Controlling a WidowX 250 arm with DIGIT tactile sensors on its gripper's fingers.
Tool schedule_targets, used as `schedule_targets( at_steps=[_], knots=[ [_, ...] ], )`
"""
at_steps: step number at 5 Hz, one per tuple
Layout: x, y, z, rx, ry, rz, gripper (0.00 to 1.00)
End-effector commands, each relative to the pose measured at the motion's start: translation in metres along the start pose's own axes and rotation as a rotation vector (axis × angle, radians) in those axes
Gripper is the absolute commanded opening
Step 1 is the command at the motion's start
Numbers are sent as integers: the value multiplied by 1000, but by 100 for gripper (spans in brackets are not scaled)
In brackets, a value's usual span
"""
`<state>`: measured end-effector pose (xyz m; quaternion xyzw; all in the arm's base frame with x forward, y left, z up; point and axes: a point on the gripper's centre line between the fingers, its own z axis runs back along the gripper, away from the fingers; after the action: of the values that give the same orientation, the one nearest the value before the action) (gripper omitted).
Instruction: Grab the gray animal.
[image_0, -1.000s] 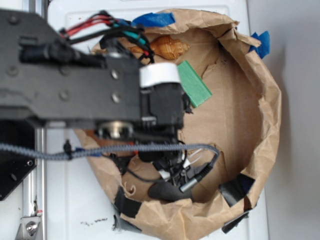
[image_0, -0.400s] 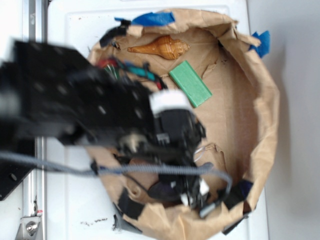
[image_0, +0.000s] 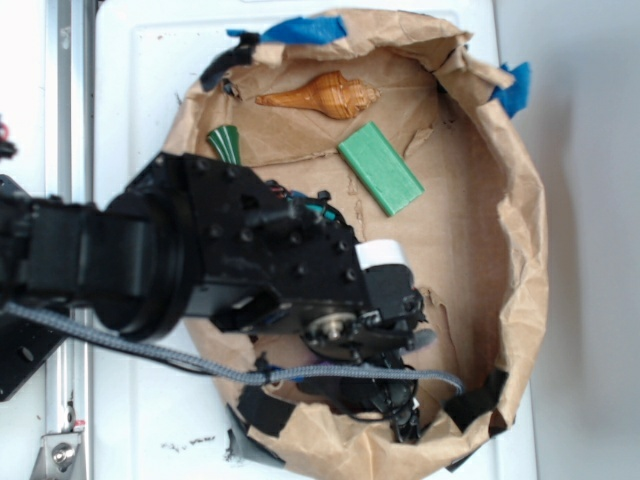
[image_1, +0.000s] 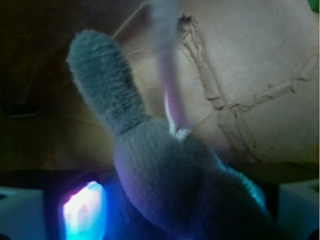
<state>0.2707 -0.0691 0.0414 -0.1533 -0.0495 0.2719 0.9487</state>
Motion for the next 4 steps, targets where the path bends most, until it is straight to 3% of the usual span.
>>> schedule_targets(
  at_steps=[1, 2, 3, 4],
  knots=[
    [1, 2, 31, -42, -57, 12, 0],
    [14, 17, 65, -36, -105, 50, 0],
    [28, 37, 101, 46, -132, 61, 0],
    [34, 50, 136, 270, -193, 78, 0]
  ],
)
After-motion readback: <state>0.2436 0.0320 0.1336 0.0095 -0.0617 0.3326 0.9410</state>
